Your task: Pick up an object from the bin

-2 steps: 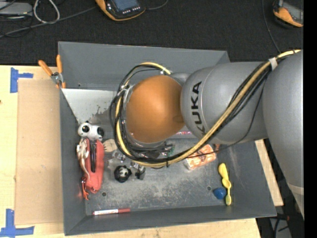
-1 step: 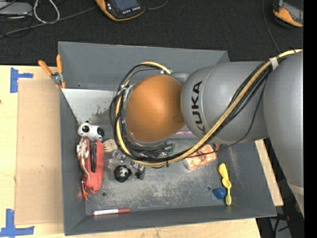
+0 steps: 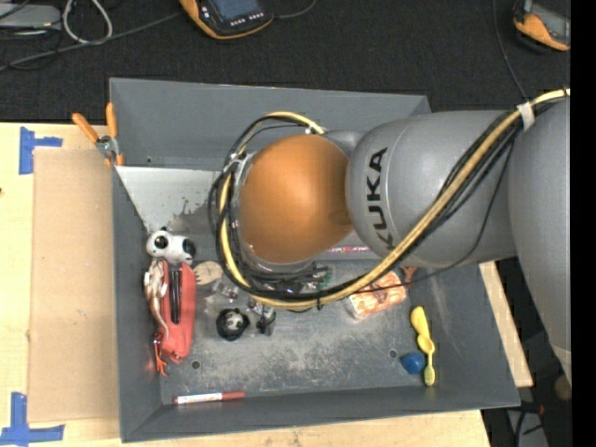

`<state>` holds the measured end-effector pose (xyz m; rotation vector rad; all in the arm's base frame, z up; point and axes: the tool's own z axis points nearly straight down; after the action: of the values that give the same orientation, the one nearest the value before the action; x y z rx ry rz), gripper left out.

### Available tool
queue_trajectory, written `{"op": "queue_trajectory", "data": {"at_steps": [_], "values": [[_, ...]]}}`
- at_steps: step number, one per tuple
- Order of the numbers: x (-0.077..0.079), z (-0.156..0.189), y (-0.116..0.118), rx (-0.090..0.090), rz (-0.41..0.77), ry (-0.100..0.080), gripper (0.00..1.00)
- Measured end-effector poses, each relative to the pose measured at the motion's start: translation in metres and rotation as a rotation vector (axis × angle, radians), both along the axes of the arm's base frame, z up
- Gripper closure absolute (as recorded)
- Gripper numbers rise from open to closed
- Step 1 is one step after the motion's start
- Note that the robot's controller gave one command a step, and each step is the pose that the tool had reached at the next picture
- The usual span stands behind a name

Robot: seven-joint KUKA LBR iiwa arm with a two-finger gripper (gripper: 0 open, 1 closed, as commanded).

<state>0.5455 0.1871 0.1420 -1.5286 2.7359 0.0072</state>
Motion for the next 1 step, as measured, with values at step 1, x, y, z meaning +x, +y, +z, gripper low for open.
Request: {"op": "queue_trajectory", "data": {"at_steps": [1], "values": [[0.0011,0.0156,0.001,0.002,-0.003,-0.004,1.0]]}}
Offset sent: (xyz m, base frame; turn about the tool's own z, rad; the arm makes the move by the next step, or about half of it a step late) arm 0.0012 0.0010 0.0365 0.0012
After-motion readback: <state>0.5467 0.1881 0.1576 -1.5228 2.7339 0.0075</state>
